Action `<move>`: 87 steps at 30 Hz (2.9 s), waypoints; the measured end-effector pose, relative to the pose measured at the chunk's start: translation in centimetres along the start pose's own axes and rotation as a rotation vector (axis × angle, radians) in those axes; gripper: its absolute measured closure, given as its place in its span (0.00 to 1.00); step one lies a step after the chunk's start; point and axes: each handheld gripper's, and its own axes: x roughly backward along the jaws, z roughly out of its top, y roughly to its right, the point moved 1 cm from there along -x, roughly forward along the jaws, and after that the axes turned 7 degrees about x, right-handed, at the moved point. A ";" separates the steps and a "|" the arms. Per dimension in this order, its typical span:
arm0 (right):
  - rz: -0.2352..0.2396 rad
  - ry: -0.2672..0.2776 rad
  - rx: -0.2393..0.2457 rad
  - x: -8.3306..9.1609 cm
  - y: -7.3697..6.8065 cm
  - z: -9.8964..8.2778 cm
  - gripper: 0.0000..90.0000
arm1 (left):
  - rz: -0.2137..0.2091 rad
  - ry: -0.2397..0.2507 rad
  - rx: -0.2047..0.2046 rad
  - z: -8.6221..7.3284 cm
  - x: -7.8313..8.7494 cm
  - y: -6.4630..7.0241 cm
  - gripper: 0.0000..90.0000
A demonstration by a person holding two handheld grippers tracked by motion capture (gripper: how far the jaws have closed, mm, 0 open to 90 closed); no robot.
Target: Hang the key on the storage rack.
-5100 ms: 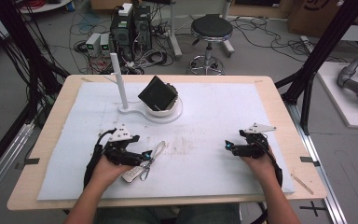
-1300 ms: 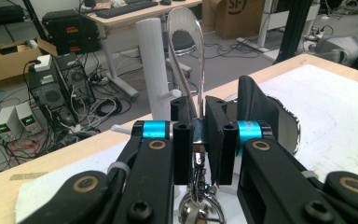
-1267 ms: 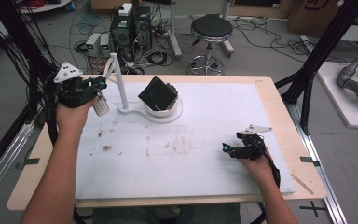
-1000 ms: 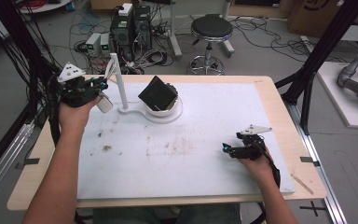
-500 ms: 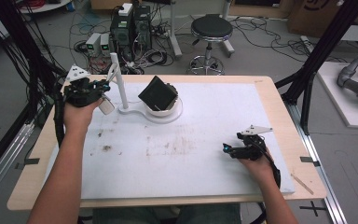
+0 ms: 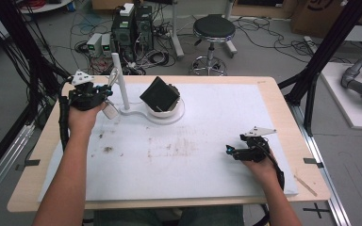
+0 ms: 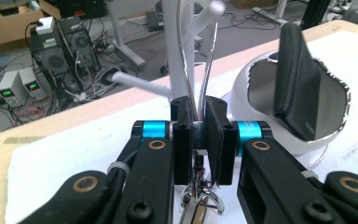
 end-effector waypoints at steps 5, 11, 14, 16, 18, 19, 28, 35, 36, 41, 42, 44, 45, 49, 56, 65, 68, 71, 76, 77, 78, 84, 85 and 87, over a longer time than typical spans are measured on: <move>0.000 -0.003 0.004 -0.1 0.0 0.0 0.23 | 0.005 -0.004 0.000 -0.2 0.0 -0.1 0.90; 0.002 -0.003 0.004 0.0 -0.1 0.0 0.23 | 0.001 -0.021 0.004 -0.3 -0.2 -0.1 0.90; -0.003 0.001 0.004 0.0 -0.1 0.0 0.23 | 0.015 -0.010 0.010 -0.2 -0.2 0.0 0.87; -0.002 0.000 0.006 0.0 -0.1 0.0 0.23 | 0.024 0.007 0.030 -0.1 -0.1 -0.2 0.72; -0.002 -0.002 0.006 0.0 -0.1 0.0 0.23 | 0.034 0.007 0.038 -0.1 0.1 -0.4 0.64; -0.001 0.000 0.006 -0.1 -0.1 0.0 0.23 | 0.036 0.006 0.044 -0.1 0.2 -0.5 0.61; -0.003 0.010 0.007 0.0 -0.2 0.2 0.23 | -0.026 0.023 0.049 -0.5 1.7 0.1 0.45; -0.001 0.016 0.013 0.1 -0.3 0.3 0.23 | -0.117 -0.001 0.031 -1.7 2.1 1.1 0.38; -0.001 0.017 0.010 0.2 -0.3 0.3 0.23 | -0.128 -0.003 0.022 -1.8 2.1 1.3 0.38; -0.004 0.020 0.010 0.2 -0.3 0.3 0.23 | -0.186 -0.014 0.001 -2.6 2.2 2.1 0.34; -0.004 0.020 0.008 0.2 -0.3 0.3 0.23 | -0.197 -0.019 -0.003 -2.8 2.2 2.3 0.34; -0.001 0.017 0.008 0.1 -0.3 0.3 0.23 | -0.216 -0.024 -0.005 -3.3 2.2 2.6 0.32; 0.000 0.018 0.008 0.1 -0.3 0.3 0.23 | -0.224 -0.030 -0.008 -3.5 2.2 2.8 0.32; -0.001 0.020 0.010 0.2 -0.3 0.3 0.23 | -0.255 -0.038 -0.014 -4.8 2.1 3.5 0.30; 0.001 0.017 0.009 0.1 -0.3 0.3 0.23 | -0.298 -0.059 -0.020 -7.4 1.8 4.6 0.29; 0.003 0.010 0.015 -0.1 -0.2 0.3 0.23 | -0.347 -0.070 -0.019 -9.6 1.9 5.4 0.26; 0.006 0.009 0.014 -0.1 -0.2 0.3 0.23 | -0.370 -0.079 -0.036 -10.2 1.9 5.7 0.25; 0.006 0.013 0.003 -0.1 -0.1 0.2 0.23 | -0.385 -0.091 -0.041 -10.6 1.6 5.9 0.24; 0.007 0.016 -0.008 0.0 0.0 0.0 0.23 | -0.395 -0.111 -0.059 -11.0 1.0 6.0 0.24; 0.007 0.016 -0.008 0.0 0.0 0.0 0.23 | -0.395 -0.111 -0.059 -11.0 1.0 6.0 0.24; 0.004 0.017 -0.003 0.1 0.0 0.0 0.23 | -0.397 -0.116 -0.068 -11.1 0.9 6.1 0.24; -0.002 0.017 -0.005 0.1 0.0 0.0 0.23 | -0.403 -0.115 -0.067 -11.1 0.9 6.0 0.24; 0.000 0.015 -0.003 0.0 0.1 0.0 0.23 | -0.406 -0.116 -0.068 -11.1 0.9 6.0 0.24; -0.002 0.013 0.001 0.1 0.1 0.0 0.23 | -0.406 -0.122 -0.073 -11.2 0.9 6.0 0.24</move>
